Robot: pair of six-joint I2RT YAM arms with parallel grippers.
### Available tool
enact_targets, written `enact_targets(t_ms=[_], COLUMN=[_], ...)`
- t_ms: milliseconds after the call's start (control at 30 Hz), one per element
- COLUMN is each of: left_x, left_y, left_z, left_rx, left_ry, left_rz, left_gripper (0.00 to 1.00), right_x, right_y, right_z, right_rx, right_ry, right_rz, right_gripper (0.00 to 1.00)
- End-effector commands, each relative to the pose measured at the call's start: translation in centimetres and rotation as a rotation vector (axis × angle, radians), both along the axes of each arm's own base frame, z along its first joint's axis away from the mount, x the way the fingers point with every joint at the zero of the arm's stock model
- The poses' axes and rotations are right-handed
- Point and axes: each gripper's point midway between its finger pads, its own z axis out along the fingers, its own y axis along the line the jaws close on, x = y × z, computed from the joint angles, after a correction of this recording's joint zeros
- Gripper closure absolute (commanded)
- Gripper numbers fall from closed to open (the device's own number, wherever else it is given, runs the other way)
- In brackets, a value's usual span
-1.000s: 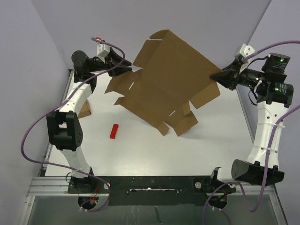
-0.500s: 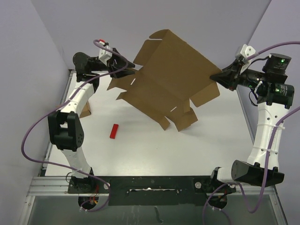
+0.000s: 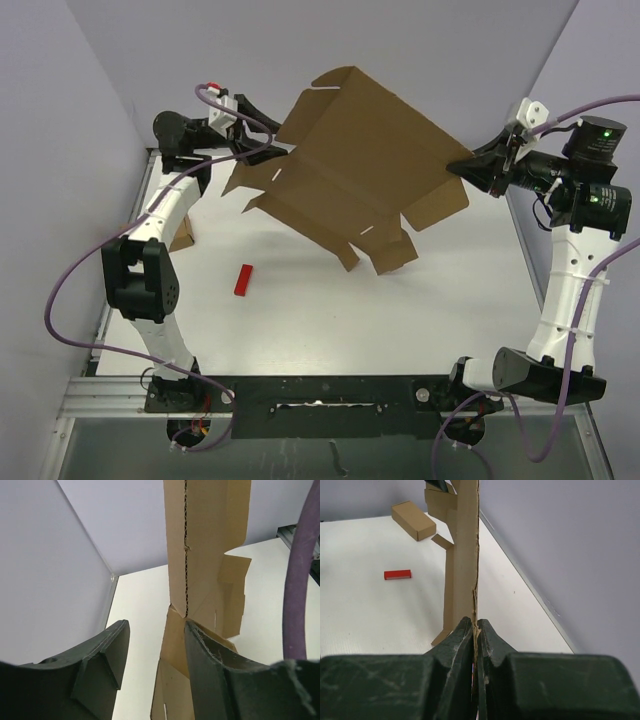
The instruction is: Fold the paper box
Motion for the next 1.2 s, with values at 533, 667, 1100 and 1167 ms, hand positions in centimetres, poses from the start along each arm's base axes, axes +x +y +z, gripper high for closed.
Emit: enact_targets(t_ms=[533, 667, 1100, 1167], left_x=[-1.8, -1.9, -1.8, -1.7], left_y=[-1.2, -1.8, -2.9, -3.0], left_z=[-1.5, -2.0, -3.2, -3.2], left_rx=[0.049, 0.052, 0.056, 0.056], left_ry=[-0.057, -0.047, -0.013, -0.008], left_rz=[-0.101, -0.12, -0.146, -0.148], left_gripper=[0.5, 0.51, 0.74, 0.78], right_x=[-2.2, -2.2, -2.2, -2.2], right_y=[1.3, 1.3, 1.5, 1.5], right_z=[3.0, 2.9, 2.7, 2.6], right_rx=[0.02, 0.023, 0.033, 0.034], right_ry=[-0.092, -0.088, -0.076, -0.075], right_rz=[0.087, 0.089, 0.101, 0.102], right_gripper=[1.0, 1.0, 1.0, 1.0])
